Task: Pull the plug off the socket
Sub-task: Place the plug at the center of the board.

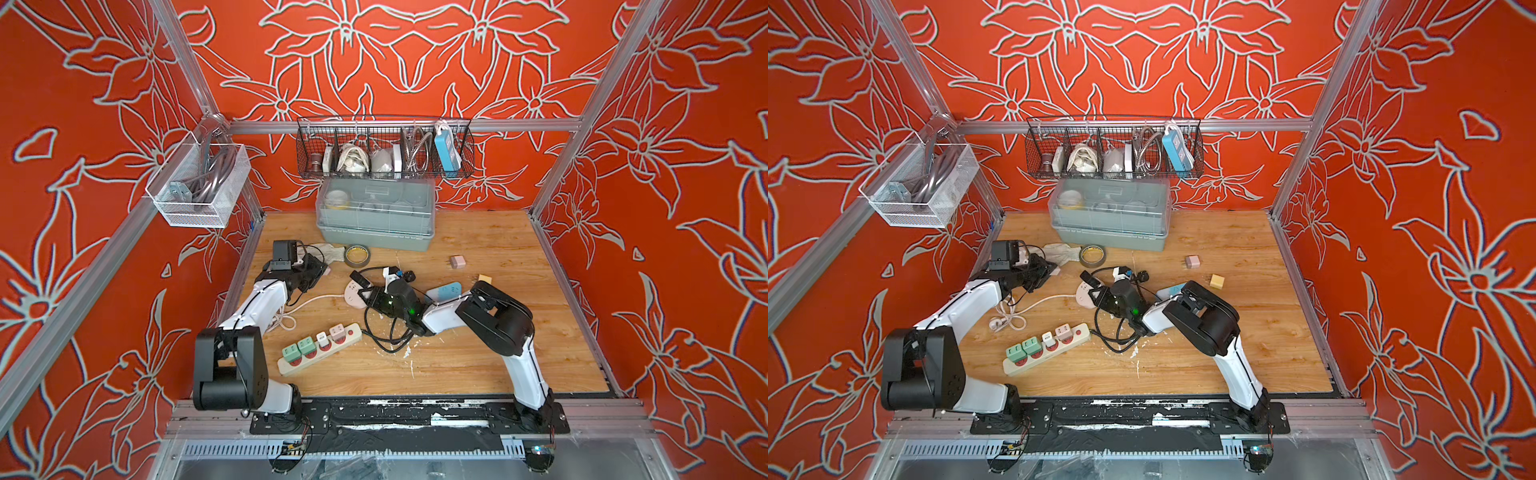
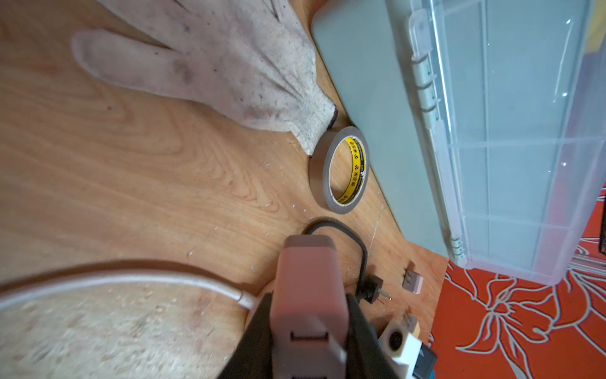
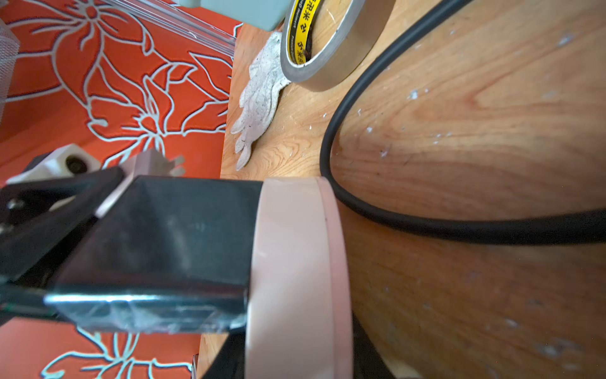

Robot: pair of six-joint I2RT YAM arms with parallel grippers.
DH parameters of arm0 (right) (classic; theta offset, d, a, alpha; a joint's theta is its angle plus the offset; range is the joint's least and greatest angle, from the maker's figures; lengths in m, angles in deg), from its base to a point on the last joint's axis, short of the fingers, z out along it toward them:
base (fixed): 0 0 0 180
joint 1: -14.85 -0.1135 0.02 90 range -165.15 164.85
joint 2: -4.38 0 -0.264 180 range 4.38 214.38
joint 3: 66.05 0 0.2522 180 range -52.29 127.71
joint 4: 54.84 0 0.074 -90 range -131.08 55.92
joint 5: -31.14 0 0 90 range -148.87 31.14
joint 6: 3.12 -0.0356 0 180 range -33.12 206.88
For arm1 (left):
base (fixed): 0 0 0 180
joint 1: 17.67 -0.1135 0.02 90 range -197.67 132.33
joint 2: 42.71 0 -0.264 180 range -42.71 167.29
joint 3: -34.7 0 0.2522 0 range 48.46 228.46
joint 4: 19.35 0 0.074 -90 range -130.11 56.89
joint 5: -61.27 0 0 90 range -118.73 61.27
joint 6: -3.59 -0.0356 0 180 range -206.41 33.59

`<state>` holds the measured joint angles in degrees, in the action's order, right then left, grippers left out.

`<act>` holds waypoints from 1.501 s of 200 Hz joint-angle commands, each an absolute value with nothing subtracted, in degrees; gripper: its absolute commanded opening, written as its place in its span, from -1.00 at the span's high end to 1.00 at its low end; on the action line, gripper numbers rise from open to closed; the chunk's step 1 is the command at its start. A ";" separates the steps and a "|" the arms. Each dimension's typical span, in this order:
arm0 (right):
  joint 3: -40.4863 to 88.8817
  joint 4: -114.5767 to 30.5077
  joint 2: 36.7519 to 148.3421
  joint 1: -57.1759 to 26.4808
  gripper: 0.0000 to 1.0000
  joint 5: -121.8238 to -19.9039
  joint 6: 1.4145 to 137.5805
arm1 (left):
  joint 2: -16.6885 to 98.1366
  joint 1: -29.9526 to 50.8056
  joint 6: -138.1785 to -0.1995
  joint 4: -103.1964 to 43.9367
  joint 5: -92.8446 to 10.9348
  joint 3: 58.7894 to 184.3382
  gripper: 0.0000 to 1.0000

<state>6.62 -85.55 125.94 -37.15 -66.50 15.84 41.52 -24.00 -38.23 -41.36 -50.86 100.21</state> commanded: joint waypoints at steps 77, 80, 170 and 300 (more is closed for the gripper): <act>4.62 -68.94 125.03 -37.99 0.62 -64.81 21.76 | 56.46 -24.54 -36.56 -29.39 -59.41 99.70 0.75; 4.65 -68.99 125.05 -38.11 0.62 -64.84 21.76 | 56.66 -24.53 -36.57 -29.48 -59.47 99.70 0.72; 5.10 -67.68 124.96 -38.42 0.52 -64.27 22.27 | 57.37 -24.53 -38.12 -37.43 -55.13 101.67 0.05; 6.59 -66.40 125.22 -38.58 0.45 -64.75 23.11 | 51.17 -22.31 -33.91 -54.34 -52.98 104.48 -0.15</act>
